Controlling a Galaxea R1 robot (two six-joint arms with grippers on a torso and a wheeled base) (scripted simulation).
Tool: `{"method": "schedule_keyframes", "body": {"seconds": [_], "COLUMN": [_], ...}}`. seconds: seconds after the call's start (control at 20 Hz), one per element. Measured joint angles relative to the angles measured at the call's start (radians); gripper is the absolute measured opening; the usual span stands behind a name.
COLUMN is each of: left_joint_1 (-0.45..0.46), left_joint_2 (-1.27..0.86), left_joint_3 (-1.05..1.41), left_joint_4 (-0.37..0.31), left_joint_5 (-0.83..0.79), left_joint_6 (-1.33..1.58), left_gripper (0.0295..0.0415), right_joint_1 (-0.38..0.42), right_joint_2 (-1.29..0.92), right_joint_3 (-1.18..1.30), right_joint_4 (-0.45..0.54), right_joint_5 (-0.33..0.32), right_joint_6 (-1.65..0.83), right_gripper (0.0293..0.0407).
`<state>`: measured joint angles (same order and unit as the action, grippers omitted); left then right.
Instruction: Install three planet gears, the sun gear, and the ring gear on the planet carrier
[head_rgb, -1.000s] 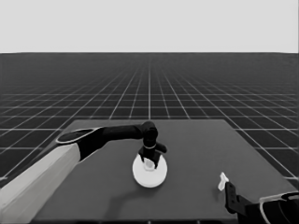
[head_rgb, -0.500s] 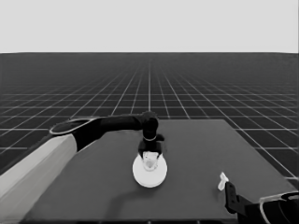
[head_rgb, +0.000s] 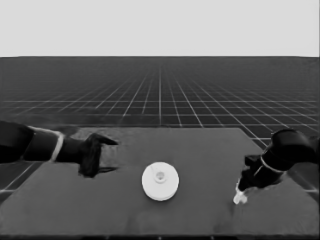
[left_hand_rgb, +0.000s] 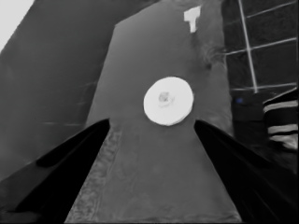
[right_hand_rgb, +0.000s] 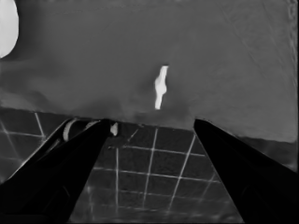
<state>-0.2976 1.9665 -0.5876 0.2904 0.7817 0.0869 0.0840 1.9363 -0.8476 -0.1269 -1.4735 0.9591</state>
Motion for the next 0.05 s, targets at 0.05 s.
{"method": "schedule_keyframes", "body": {"seconds": [0.05], "left_joint_1": [-0.018], "left_joint_2": [-0.089], "left_joint_3": [0.07], "left_joint_4": [0.008], "left_joint_5": [-0.043], "left_joint_6": [0.109], "left_gripper": [0.0388], "right_joint_1": [0.007], "right_joint_2": [0.023], "right_joint_3": [-0.046], "right_joint_4": [0.018], "right_joint_5": [-0.02], "right_joint_6": [0.03], "right_gripper": [0.0385]}}
